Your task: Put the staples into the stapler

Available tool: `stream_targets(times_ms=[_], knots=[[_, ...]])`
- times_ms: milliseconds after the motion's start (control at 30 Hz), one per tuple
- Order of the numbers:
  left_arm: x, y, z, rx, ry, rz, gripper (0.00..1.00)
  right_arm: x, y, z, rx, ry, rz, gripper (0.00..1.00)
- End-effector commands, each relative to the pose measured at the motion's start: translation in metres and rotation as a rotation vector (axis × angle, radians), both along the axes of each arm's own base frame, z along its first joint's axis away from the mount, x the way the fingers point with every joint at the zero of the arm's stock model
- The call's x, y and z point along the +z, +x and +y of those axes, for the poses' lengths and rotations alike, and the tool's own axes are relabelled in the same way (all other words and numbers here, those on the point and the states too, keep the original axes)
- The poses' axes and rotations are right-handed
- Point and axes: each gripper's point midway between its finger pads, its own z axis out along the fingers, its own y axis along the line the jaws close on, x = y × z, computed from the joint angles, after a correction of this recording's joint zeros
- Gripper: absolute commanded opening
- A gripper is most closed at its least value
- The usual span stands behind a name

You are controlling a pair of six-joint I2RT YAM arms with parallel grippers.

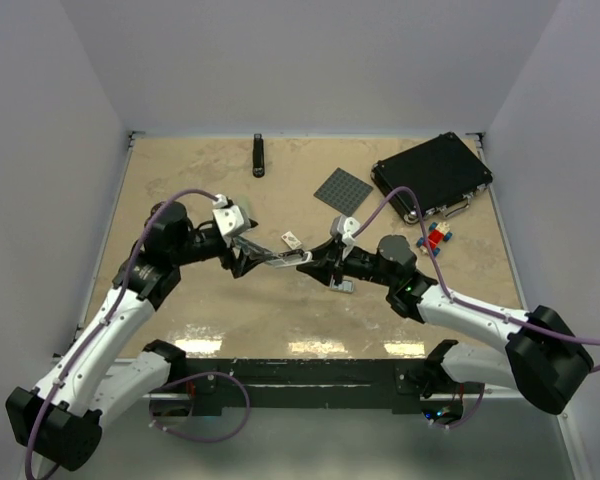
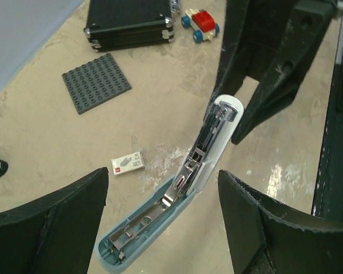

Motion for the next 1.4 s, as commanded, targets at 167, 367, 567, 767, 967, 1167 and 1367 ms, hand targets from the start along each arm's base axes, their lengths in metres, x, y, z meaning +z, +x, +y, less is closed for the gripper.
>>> stream_targets(times_ms=[167, 367, 567, 767, 967, 1167, 1367], knots=[[-0.009, -0.026, -0.012, -0.409, 0.229, -0.177, 0.72, 0.035, -0.01, 0.006, 0.083, 0.044, -0.11, 0.0], [-0.016, -0.022, -0.029, -0.499, 0.228, -0.131, 0.68, 0.032, -0.013, 0.005, 0.09, 0.042, -0.104, 0.0], [-0.03, -0.025, -0.04, -0.555, 0.25, -0.081, 0.64, 0.033, -0.014, 0.005, 0.097, 0.044, -0.105, 0.0], [-0.047, -0.026, -0.049, -0.609, 0.255, -0.017, 0.55, 0.033, -0.015, 0.006, 0.104, 0.045, -0.105, 0.0], [-0.051, -0.024, -0.05, -0.62, 0.27, -0.005, 0.37, 0.029, -0.015, 0.007, 0.109, 0.038, -0.101, 0.0], [-0.052, -0.018, -0.05, -0.618, 0.289, -0.008, 0.0, 0.022, -0.013, 0.006, 0.1, 0.019, -0.093, 0.0], [-0.071, -0.005, -0.036, -0.53, 0.419, 0.013, 0.0, 0.009, -0.003, -0.004, -0.008, 0.009, -0.01, 0.38]])
